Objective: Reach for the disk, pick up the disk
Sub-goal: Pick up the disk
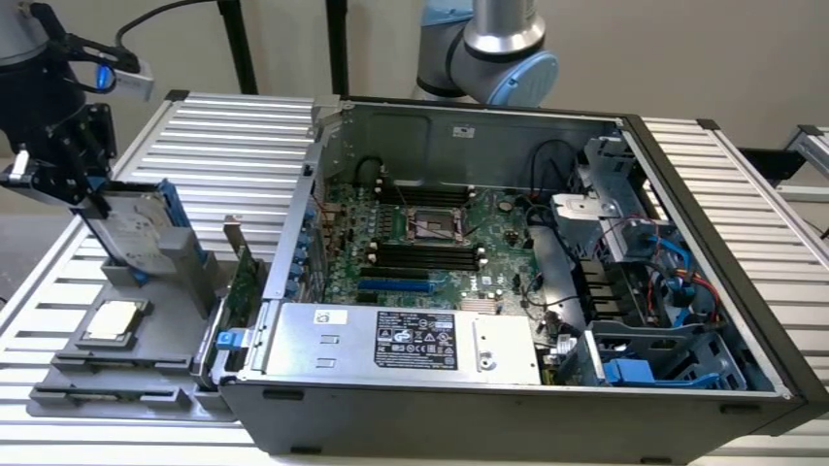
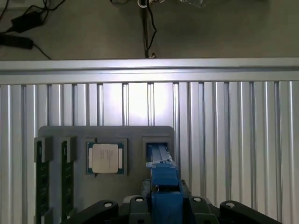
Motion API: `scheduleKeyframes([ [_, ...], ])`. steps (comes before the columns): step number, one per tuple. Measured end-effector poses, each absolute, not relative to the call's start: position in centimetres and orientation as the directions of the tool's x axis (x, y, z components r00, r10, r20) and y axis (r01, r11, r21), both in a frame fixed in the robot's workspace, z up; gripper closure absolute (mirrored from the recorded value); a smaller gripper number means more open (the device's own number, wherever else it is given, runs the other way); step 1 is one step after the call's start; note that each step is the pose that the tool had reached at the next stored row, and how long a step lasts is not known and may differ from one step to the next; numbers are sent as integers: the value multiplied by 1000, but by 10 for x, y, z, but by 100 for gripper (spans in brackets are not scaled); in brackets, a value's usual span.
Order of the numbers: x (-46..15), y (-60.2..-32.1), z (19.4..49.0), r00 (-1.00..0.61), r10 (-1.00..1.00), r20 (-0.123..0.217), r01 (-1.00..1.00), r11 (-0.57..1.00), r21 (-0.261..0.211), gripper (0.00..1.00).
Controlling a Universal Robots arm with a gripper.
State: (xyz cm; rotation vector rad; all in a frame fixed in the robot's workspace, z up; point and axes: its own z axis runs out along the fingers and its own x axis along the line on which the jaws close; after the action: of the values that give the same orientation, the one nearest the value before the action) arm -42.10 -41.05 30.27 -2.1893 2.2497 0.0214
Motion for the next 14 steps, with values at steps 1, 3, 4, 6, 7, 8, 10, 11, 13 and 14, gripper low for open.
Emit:
scheduleKeyframes([
  [1,-421,-411,304,-27,-1000,-13,-1000,27,8,67],
  [3,-421,-411,308,-27,-1000,-15,-1000,27,8,67],
  [4,-421,-411,310,-27,-1000,-16,-1000,27,7,67],
  [6,-421,-411,315,-27,-999,-18,-1000,27,7,67],
  [7,-421,-411,318,-27,-999,-19,-1000,27,7,67],
  [8,-421,-411,321,-27,-999,-20,-1000,27,8,67],
  [10,-421,-411,327,-27,-999,-22,-1000,27,7,67],
  [11,-421,-411,331,-27,-999,-23,-1000,27,8,67],
  [13,-421,-411,339,-27,-999,-25,-1000,27,8,67],
  [14,-421,-411,344,-27,-999,-26,-1000,27,8,67],
])
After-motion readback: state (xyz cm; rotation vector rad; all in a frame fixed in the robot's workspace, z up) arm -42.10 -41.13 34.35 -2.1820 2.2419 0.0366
